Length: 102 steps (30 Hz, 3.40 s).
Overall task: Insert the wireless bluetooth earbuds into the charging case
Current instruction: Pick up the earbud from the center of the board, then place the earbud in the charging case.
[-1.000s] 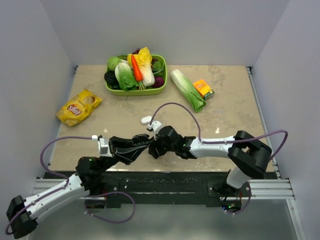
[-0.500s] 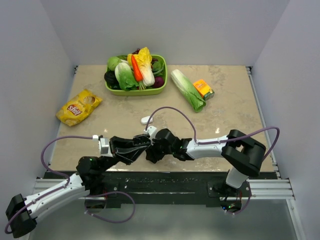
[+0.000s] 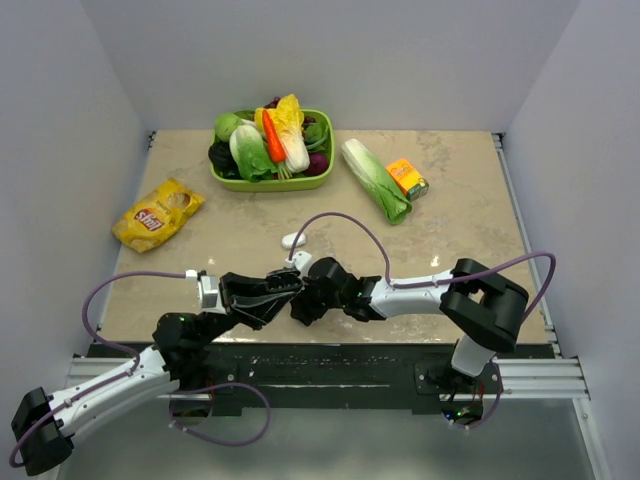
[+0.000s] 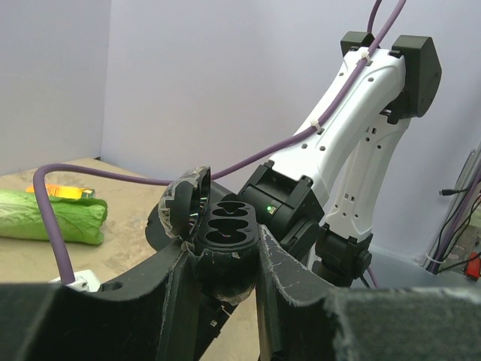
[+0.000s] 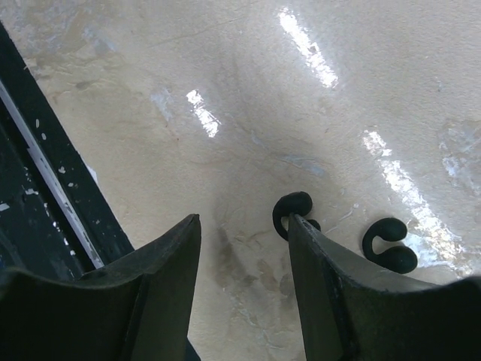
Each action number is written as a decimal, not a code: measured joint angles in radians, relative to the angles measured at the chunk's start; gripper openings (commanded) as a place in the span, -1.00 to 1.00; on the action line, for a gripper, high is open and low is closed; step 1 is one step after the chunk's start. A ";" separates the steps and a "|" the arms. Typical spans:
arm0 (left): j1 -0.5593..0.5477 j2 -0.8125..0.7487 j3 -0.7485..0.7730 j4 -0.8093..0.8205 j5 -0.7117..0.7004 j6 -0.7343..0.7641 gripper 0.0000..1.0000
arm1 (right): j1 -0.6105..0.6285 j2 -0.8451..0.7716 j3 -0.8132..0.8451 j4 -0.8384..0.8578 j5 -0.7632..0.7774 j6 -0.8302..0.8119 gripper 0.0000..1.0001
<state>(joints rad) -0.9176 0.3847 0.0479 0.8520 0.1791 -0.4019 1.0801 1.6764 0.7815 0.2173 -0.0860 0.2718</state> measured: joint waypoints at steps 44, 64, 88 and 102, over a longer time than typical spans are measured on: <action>0.000 0.023 0.000 0.010 0.000 -0.007 -1.00 | -0.008 -0.056 -0.019 -0.050 0.253 0.023 -1.00; 0.000 0.364 0.000 0.204 0.087 0.023 -1.00 | -0.005 -0.869 0.330 -0.800 0.150 -0.116 -1.00; -0.006 0.739 0.192 0.415 0.506 0.021 -1.00 | 0.019 -0.808 0.281 -0.953 -0.194 -0.212 -1.00; -0.006 0.713 0.196 0.409 0.523 0.027 -1.00 | 0.054 -0.775 0.315 -0.925 -0.185 -0.213 -1.00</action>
<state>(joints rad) -0.9241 1.0973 0.2443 1.2610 0.7021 -0.3744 1.1339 0.9016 1.0962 -0.7082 -0.2710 0.0589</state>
